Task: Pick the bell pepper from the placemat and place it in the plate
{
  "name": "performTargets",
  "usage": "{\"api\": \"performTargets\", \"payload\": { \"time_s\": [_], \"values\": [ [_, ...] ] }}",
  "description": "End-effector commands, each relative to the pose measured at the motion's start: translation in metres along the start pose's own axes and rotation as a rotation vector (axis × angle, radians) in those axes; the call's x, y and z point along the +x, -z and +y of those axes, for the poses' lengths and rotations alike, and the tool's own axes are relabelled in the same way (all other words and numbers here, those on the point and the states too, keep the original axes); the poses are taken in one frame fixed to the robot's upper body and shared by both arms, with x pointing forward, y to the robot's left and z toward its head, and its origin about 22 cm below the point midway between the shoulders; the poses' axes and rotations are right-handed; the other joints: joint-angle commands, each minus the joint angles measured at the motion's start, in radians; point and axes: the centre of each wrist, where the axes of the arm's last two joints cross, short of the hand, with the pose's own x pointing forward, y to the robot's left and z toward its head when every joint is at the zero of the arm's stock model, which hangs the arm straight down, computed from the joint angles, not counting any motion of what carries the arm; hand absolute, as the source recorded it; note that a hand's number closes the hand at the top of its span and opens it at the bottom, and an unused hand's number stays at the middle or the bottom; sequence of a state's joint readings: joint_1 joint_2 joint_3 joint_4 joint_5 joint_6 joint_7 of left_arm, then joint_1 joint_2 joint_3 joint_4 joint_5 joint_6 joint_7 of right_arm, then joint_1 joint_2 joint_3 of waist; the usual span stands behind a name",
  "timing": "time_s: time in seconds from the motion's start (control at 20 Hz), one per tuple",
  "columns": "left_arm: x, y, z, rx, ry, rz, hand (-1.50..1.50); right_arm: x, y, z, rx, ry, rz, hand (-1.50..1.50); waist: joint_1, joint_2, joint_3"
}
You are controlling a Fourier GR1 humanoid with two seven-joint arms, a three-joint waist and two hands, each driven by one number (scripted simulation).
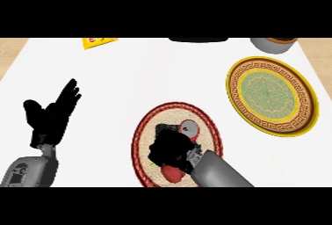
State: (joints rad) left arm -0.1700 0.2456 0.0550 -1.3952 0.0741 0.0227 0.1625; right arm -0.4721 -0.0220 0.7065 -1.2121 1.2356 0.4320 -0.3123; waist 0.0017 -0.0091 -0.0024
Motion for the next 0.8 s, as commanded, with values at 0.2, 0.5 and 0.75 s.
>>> {"api": "performTargets", "payload": {
  "time_s": [0.2, 0.5, 0.75],
  "values": [
    [-0.006, -0.011, -0.003, 0.012, 0.014, 0.004, 0.00, 0.007, -0.040, 0.019, -0.215, 0.179, 0.100, 1.50, -0.017, 0.002, 0.003],
    [-0.012, -0.019, 0.007, 0.027, 0.003, 0.012, 0.00, -0.001, -0.113, 0.032, -0.495, 0.294, 0.271, 1.50, -0.029, -0.001, 0.003],
    [-0.009, -0.013, 0.017, 0.054, 0.003, 0.016, 0.00, 0.003, -0.159, 0.004, -0.878, 0.230, 0.372, 1.50, -0.042, -0.001, 0.003]
  ]
}}
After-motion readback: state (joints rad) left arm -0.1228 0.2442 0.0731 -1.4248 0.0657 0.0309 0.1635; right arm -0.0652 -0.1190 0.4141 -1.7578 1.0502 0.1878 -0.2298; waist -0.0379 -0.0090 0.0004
